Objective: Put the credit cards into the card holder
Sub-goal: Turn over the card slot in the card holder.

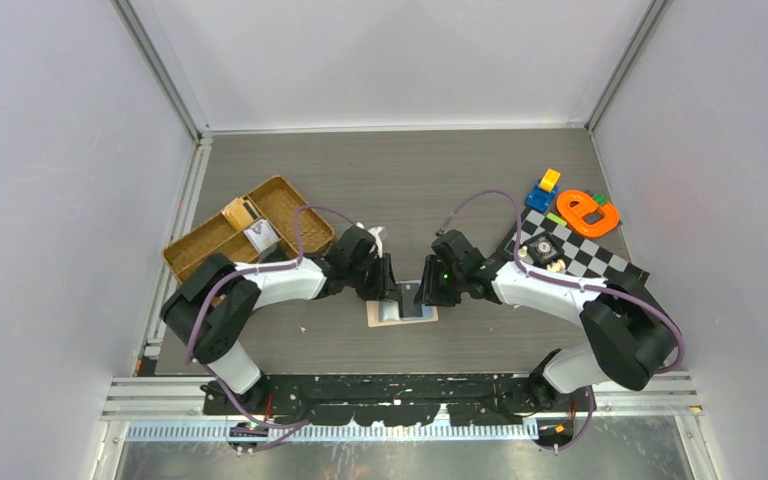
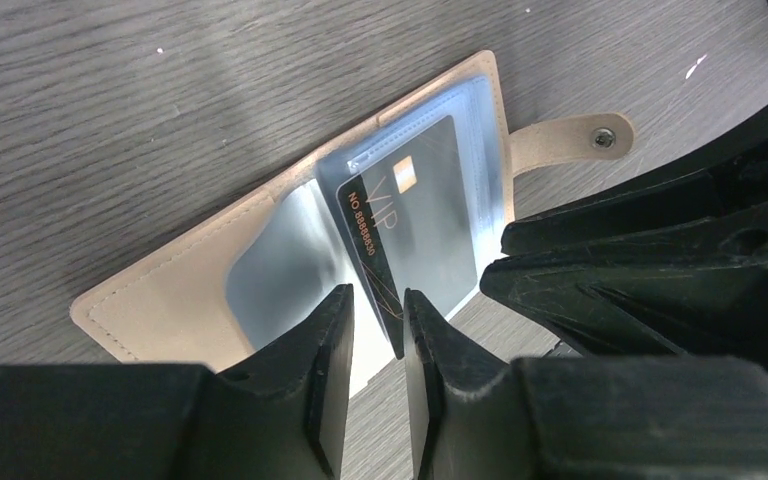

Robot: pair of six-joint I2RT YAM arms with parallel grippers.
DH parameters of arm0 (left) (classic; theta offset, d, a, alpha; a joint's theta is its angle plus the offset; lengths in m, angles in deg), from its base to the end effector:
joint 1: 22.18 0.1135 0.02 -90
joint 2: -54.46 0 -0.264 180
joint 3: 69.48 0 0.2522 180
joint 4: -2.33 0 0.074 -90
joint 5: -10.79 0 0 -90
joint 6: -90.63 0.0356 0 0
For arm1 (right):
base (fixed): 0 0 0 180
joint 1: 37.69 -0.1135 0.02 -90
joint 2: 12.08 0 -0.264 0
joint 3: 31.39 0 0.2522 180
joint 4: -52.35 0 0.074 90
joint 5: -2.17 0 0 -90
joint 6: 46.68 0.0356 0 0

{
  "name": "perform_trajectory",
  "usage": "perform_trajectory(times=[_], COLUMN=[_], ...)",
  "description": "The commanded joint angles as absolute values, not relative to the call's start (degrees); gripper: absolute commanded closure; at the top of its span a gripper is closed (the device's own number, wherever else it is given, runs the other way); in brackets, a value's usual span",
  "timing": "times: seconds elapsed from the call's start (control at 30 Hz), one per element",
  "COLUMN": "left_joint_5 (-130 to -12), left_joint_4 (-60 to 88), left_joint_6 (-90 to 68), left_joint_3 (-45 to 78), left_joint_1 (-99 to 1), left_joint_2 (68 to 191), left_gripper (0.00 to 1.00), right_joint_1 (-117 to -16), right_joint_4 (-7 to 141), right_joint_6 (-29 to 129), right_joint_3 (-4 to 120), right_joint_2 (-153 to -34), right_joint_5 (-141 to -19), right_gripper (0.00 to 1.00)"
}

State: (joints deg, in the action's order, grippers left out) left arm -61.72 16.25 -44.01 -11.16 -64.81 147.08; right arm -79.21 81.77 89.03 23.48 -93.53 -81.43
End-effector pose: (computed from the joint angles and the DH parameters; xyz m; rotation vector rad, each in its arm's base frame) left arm 0.2226 -0.2194 0.1546 0.1088 2.6448 -0.9902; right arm 0.1976 0.1803 0.1710 0.0527 2.7061 0.6803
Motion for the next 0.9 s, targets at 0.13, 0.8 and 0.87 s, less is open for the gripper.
perform_trajectory(times=[0.13, 0.8, 0.87], left_joint_5=[-60.5, -60.8, -60.8], left_joint_4=[13.4, 11.9, 11.6], left_joint_6=[-44.1, -45.1, -45.1], left_joint_3=[-11.6, -13.8, -14.1], left_joint_1=[-64.9, -64.9, -64.9], left_joint_2=[148.8, 150.5, 150.5], left_gripper=[0.8, 0.98, 0.99], right_joint_1=[-79.0, -79.1, -79.1], right_joint_4=[79.6, 80.0, 79.3], right_joint_6=[89.3, 89.3, 89.7], right_joint_3=[23.4, 23.4, 23.2], right_joint_2=[-94.9, -97.6, -97.7], right_joint_5=[-81.6, -82.3, -81.6], right_gripper=[0.67, 0.68, 0.68])
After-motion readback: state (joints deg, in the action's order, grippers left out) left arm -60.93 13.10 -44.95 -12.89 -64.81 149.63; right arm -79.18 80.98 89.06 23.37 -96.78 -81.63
